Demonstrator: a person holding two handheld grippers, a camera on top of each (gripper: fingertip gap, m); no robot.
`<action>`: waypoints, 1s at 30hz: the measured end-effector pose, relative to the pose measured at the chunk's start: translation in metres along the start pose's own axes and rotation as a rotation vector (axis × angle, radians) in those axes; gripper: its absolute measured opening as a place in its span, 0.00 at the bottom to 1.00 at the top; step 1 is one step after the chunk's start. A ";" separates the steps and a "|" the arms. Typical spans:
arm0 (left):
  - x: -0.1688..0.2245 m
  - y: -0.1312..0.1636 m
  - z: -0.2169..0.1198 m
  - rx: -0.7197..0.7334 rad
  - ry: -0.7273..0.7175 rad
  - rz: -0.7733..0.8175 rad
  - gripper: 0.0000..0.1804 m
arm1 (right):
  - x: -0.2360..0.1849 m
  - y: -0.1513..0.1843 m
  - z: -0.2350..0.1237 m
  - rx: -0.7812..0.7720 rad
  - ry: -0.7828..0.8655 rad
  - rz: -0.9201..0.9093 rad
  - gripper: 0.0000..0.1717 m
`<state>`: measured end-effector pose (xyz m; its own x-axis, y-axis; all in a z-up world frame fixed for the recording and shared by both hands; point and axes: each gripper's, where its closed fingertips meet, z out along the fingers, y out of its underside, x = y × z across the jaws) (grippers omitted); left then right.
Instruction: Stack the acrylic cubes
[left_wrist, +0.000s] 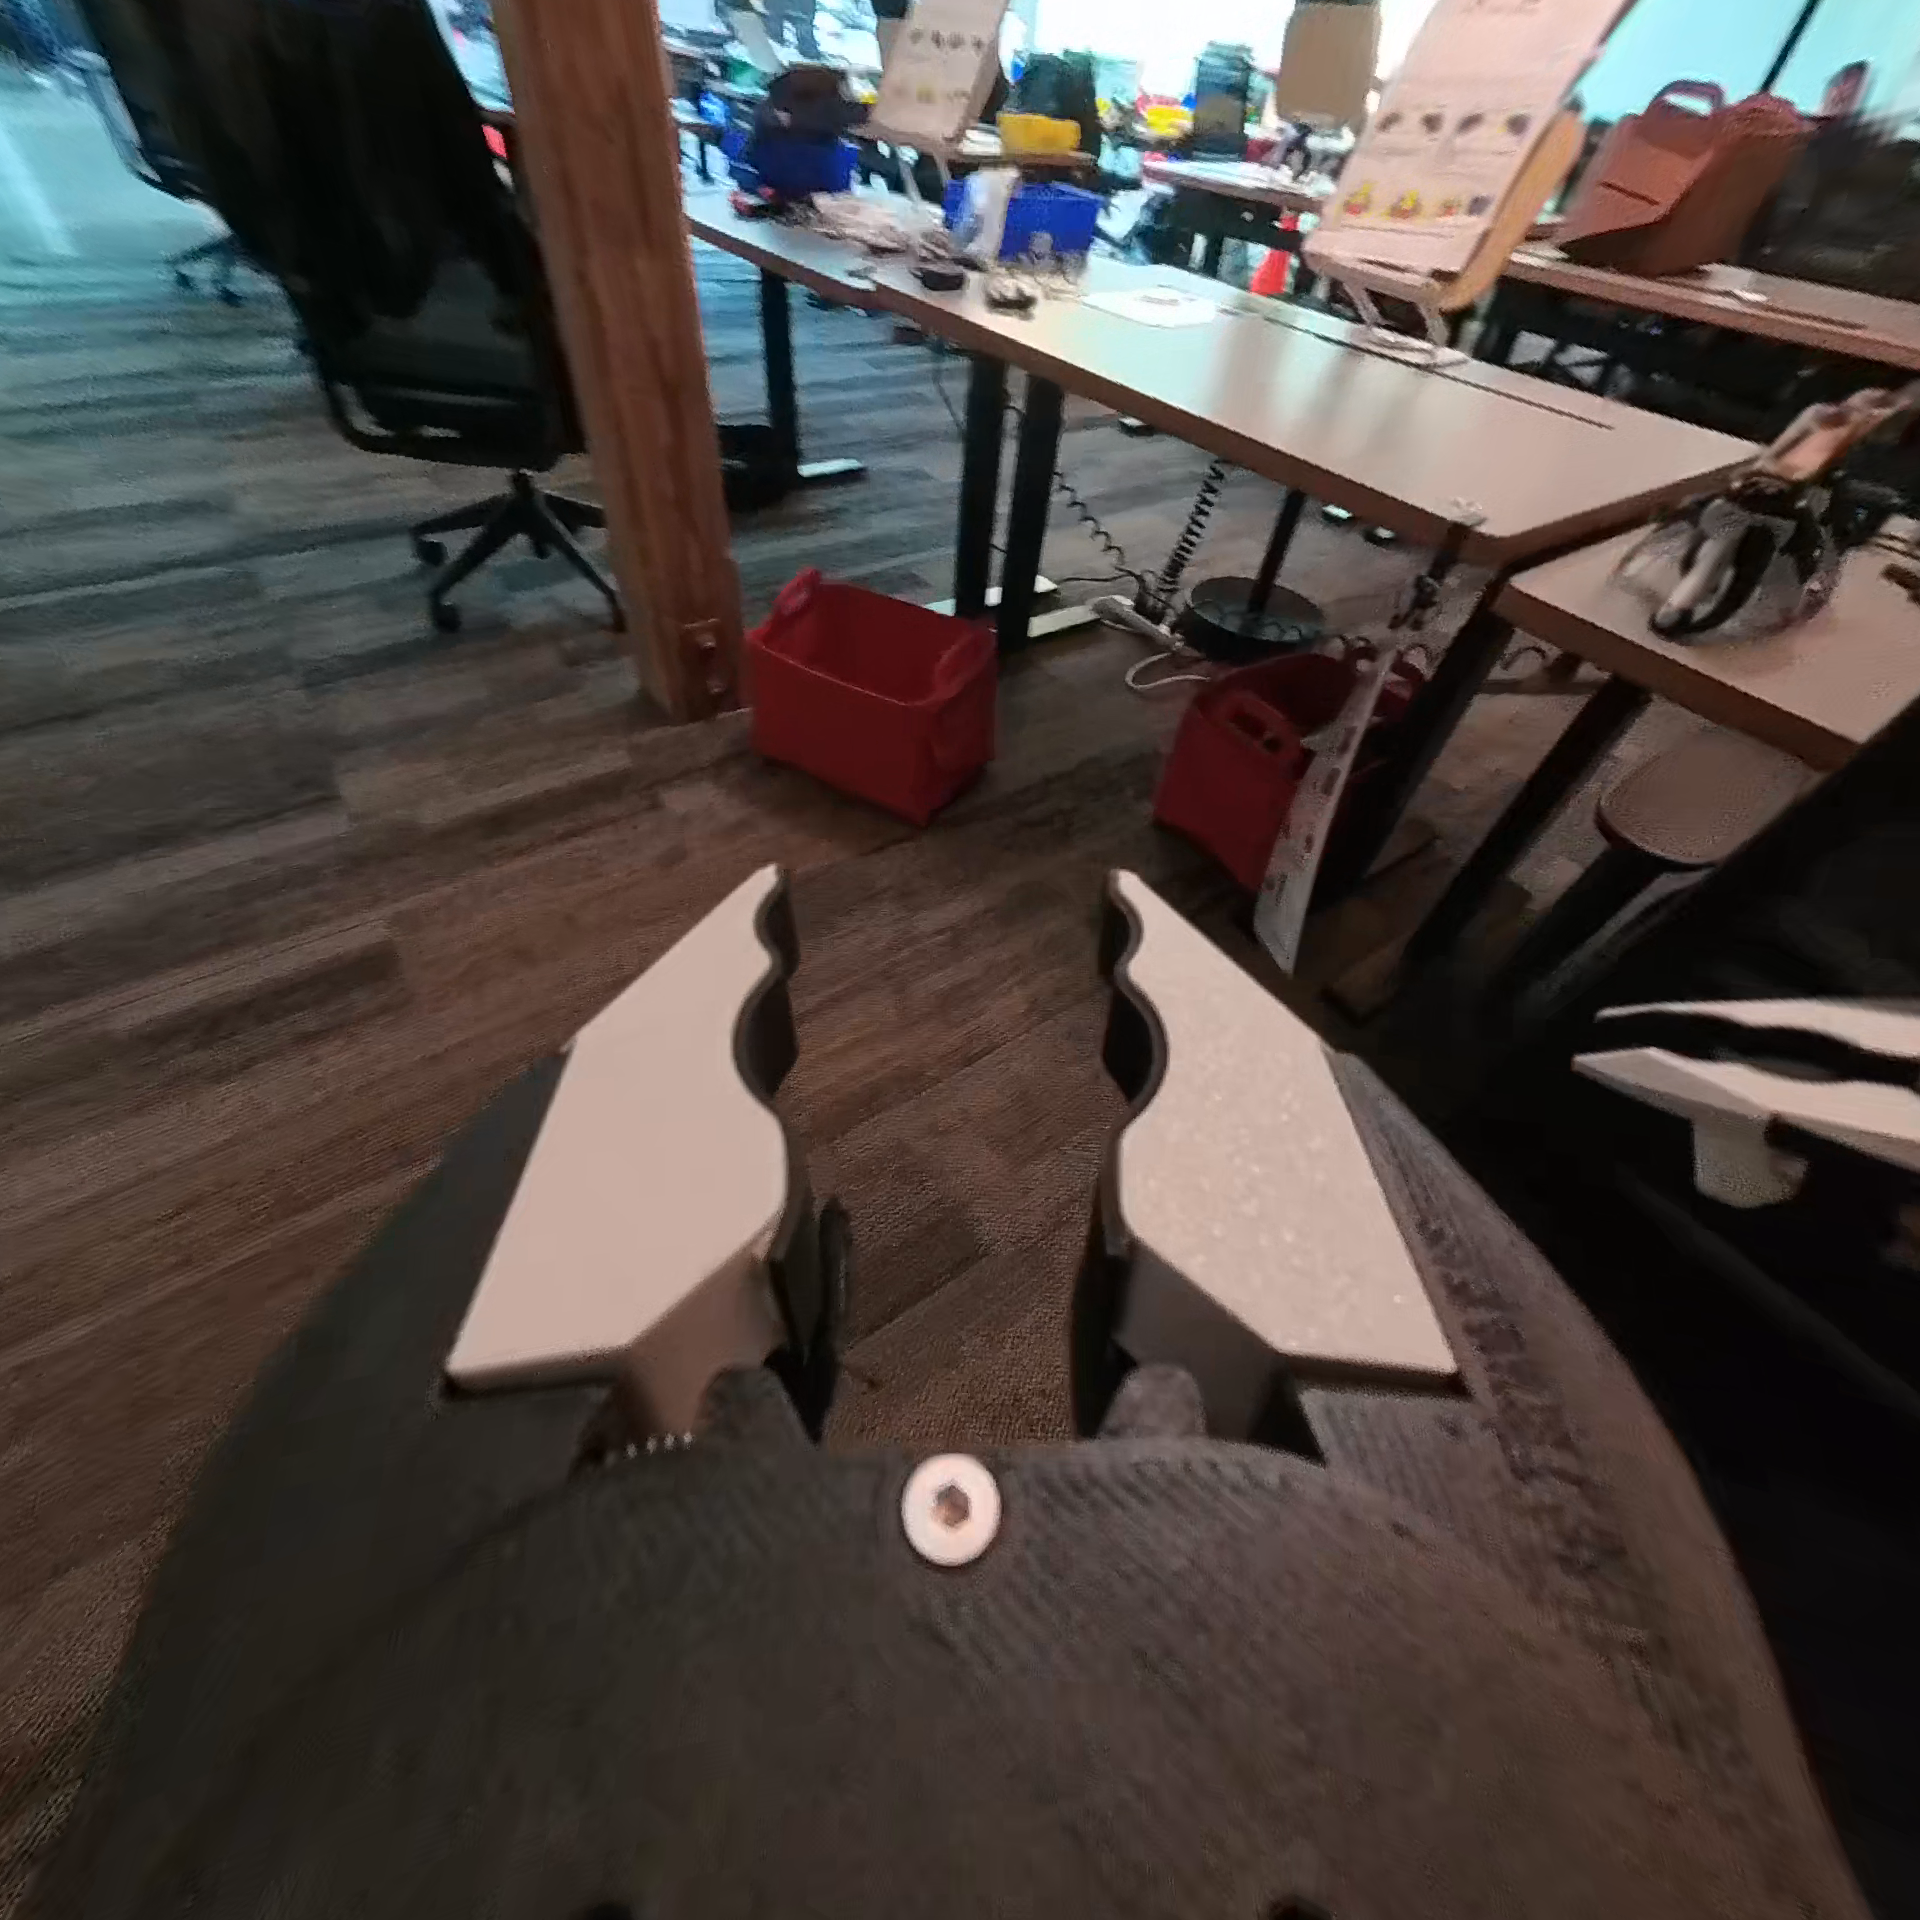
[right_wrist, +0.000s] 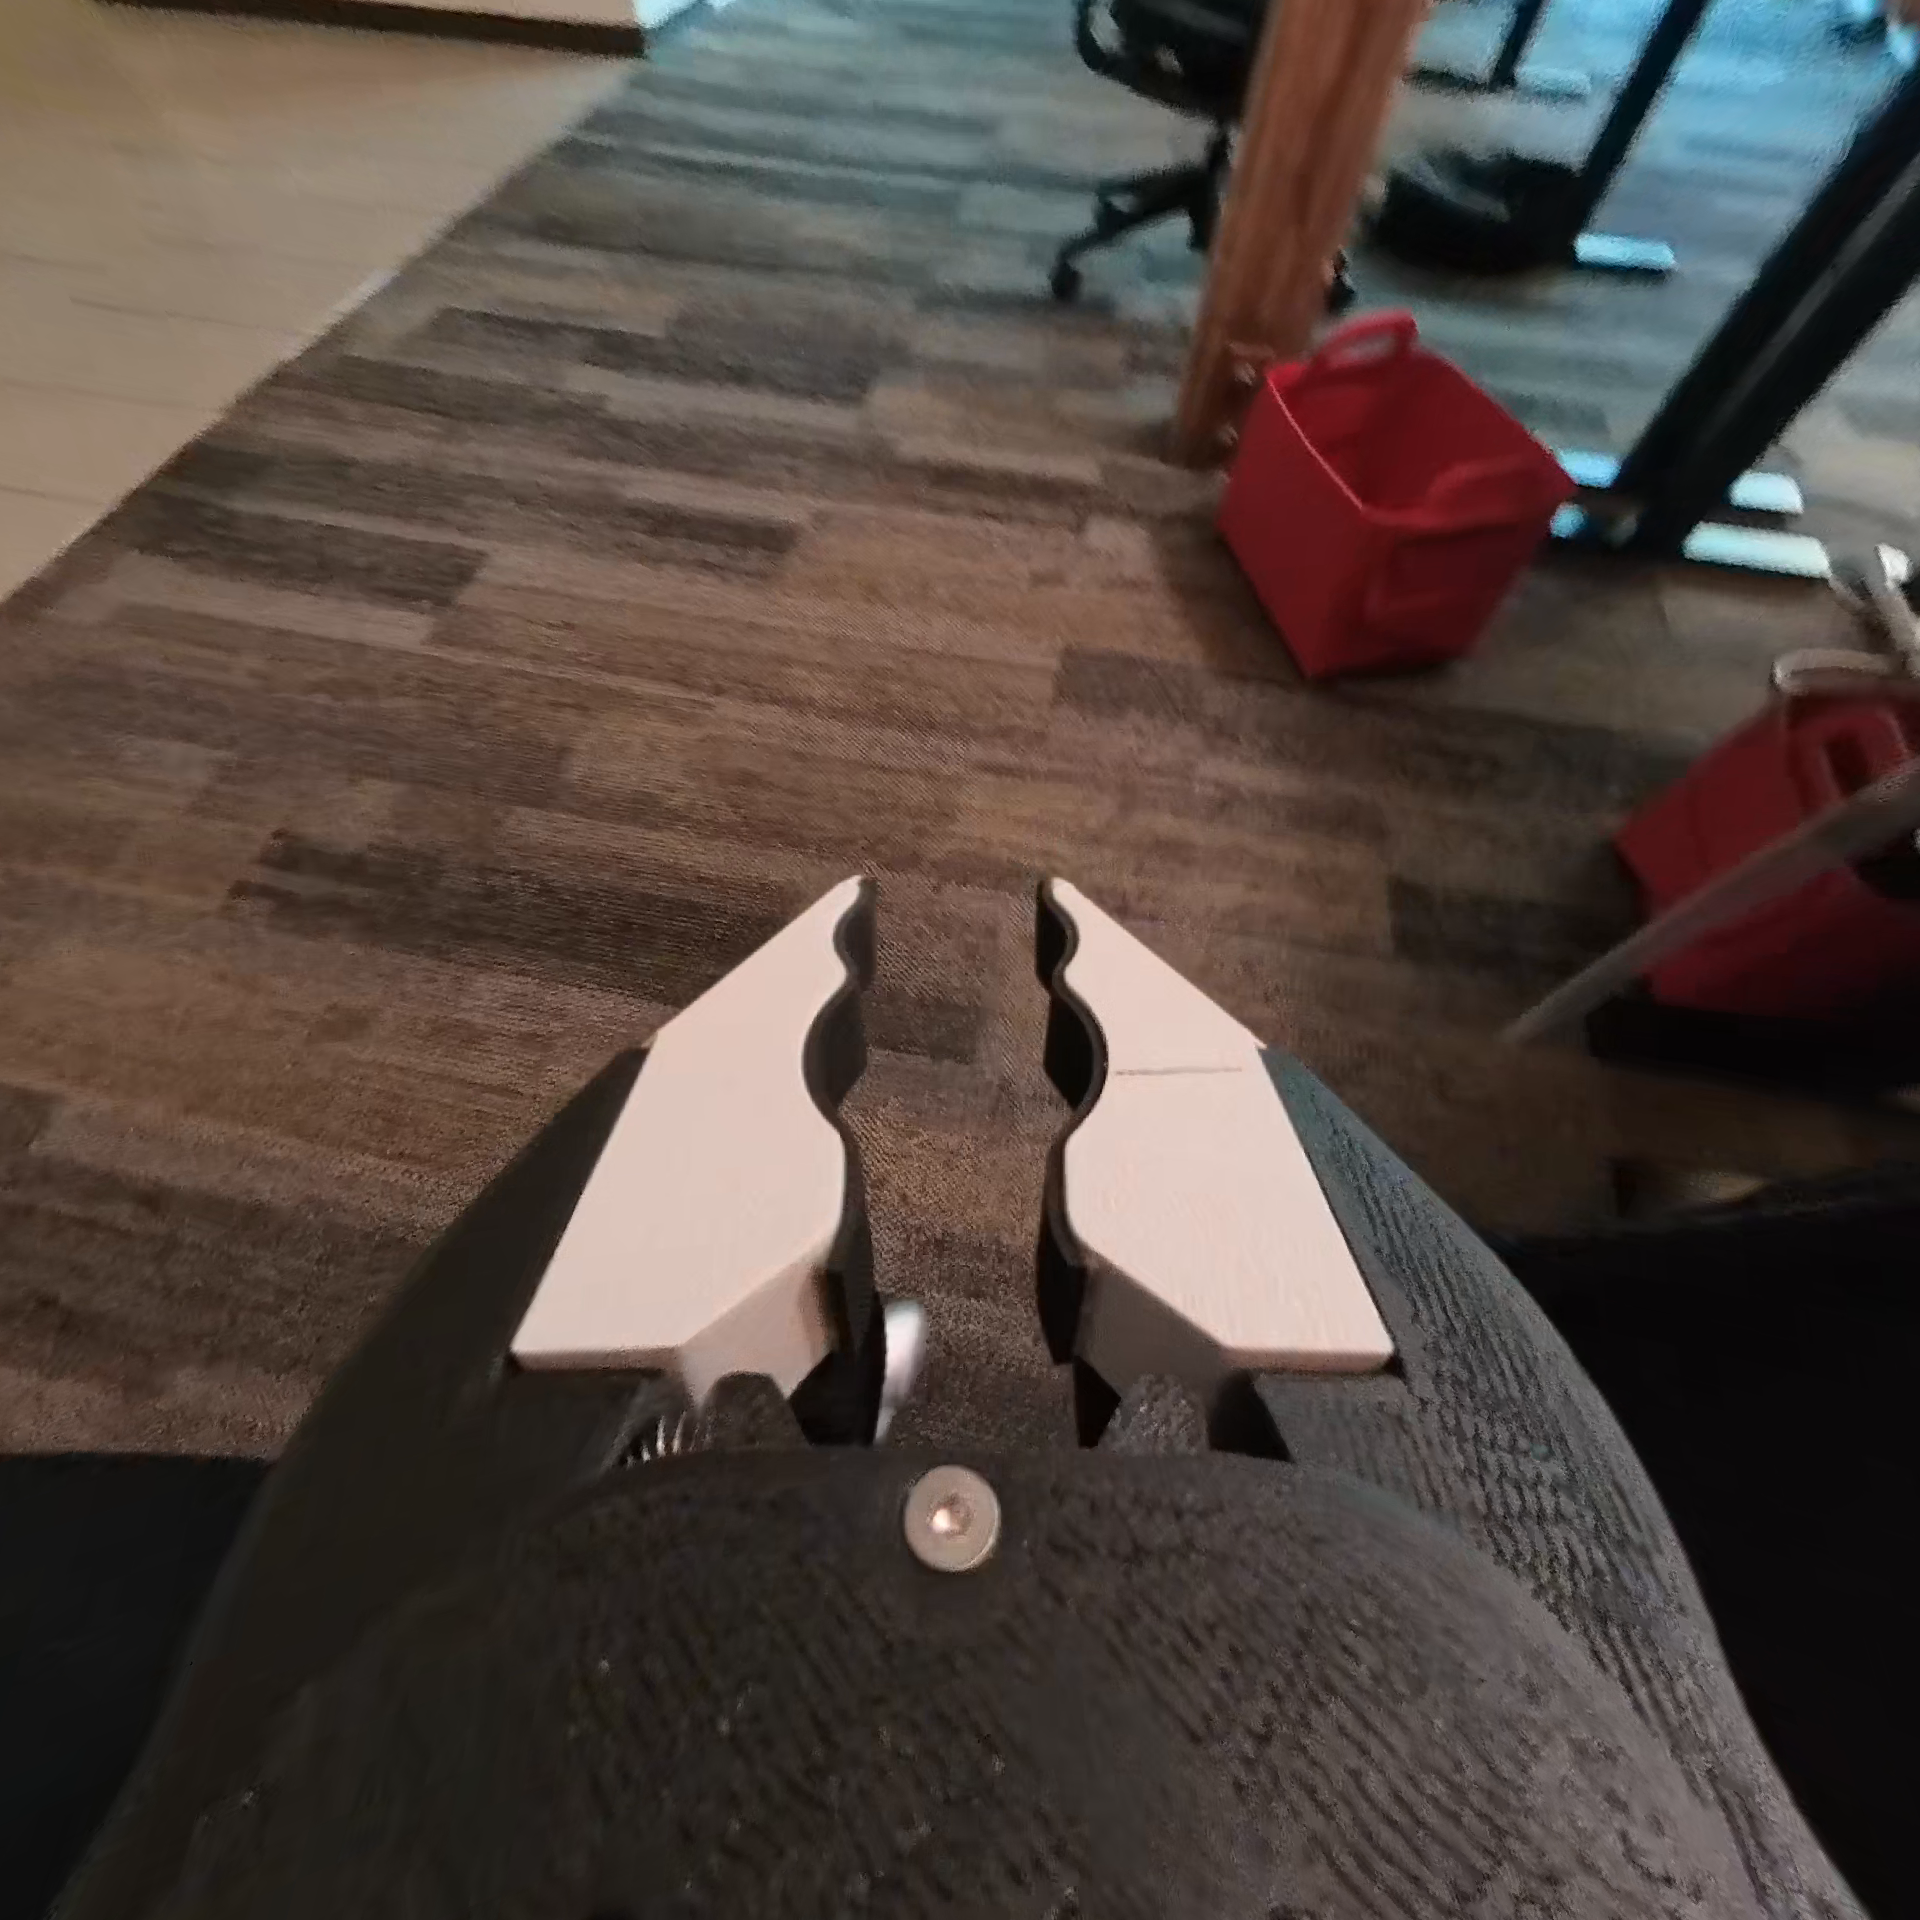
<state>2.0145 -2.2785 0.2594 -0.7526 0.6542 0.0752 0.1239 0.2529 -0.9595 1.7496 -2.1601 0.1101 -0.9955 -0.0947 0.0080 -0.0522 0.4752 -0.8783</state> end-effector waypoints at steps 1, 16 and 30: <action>-0.002 0.001 0.031 -0.017 0.026 -0.005 0.31 | 0.013 0.009 0.018 -0.025 0.024 0.041 0.16; -0.109 0.160 0.337 -0.362 -0.059 -0.139 0.22 | 0.191 0.325 0.404 -0.629 0.121 0.343 0.20; -0.180 0.319 0.450 -0.724 0.025 -0.096 0.28 | 0.243 0.573 0.539 -0.915 0.192 0.188 0.28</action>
<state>1.8986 -2.6368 -0.1819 -0.7675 0.6195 0.1646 0.4612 0.7121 -0.5294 1.5209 -2.3829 -0.6487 -0.9857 0.1596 0.0540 0.1492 0.9759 -0.1594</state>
